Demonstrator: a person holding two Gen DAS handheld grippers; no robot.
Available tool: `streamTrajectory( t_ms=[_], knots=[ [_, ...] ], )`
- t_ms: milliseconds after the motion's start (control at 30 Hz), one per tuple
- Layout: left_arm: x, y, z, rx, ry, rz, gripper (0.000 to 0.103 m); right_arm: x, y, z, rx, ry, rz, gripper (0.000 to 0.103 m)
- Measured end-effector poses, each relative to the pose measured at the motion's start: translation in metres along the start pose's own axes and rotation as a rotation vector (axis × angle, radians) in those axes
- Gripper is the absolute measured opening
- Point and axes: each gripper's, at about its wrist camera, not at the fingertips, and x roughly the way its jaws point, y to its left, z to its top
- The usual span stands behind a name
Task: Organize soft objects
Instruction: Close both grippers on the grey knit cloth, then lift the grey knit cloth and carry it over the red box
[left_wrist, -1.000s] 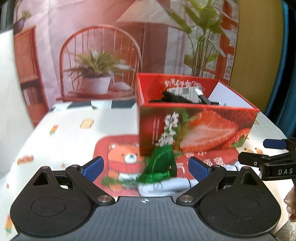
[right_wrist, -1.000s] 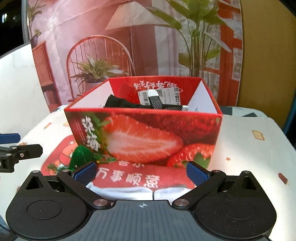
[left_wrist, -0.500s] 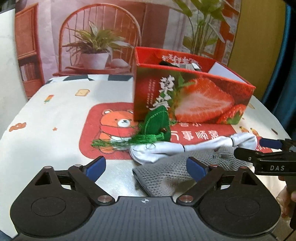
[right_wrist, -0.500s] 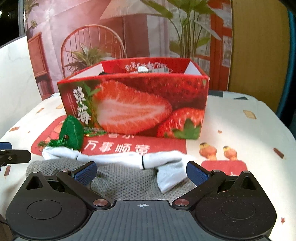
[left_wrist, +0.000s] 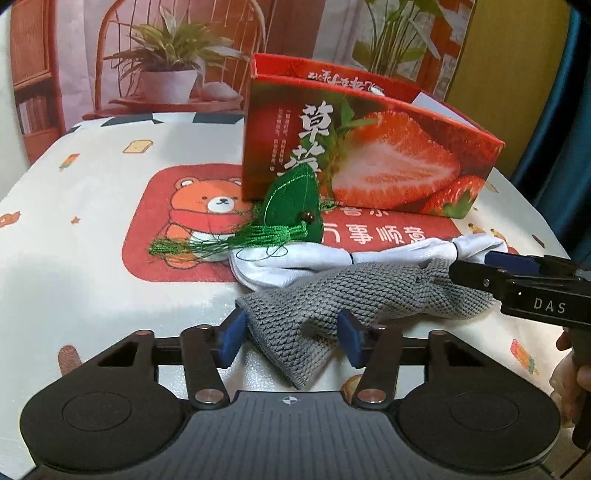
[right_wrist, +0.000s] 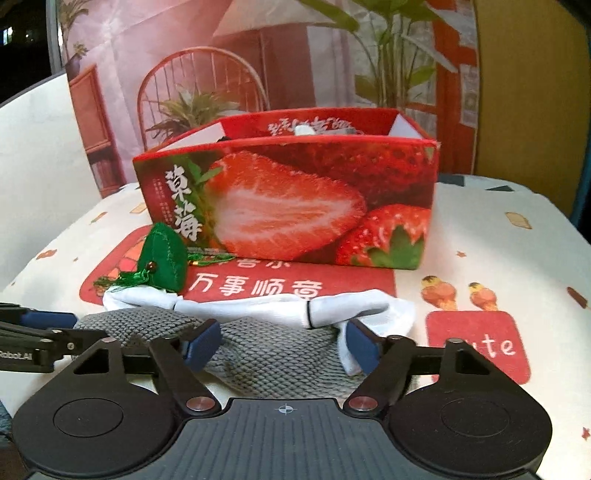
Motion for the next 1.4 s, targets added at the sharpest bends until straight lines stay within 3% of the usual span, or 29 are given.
streamTrajectory(
  t_ms=[133,433,900,1000,1133,1267,1400],
  knots=[
    [0.005,0.002,-0.001,-0.012,0.015,-0.016,0.044,0.006,0.001,0.0,0.012,0.012,0.031,0.065],
    [0.008,0.006,-0.002,-0.03,0.025,-0.004,0.044,0.024,-0.015,-0.004,0.102,0.065,0.055,0.07],
    [0.012,0.001,-0.001,0.001,0.03,0.02,0.045,0.027,-0.009,-0.005,0.086,0.083,0.044,0.072],
    [0.012,0.002,-0.002,0.001,0.026,0.011,0.041,0.026,-0.009,-0.005,0.087,0.088,0.052,0.065],
    [0.01,-0.001,-0.003,0.014,0.017,-0.022,0.021,0.023,-0.007,-0.005,0.091,0.098,0.068,0.054],
    [0.008,-0.002,-0.003,0.021,0.008,-0.023,0.018,0.02,-0.004,-0.005,0.097,0.11,0.096,0.035],
    [0.004,0.002,-0.001,-0.002,-0.005,-0.012,0.018,0.018,0.002,-0.004,0.084,0.115,0.118,0.027]
  ],
)
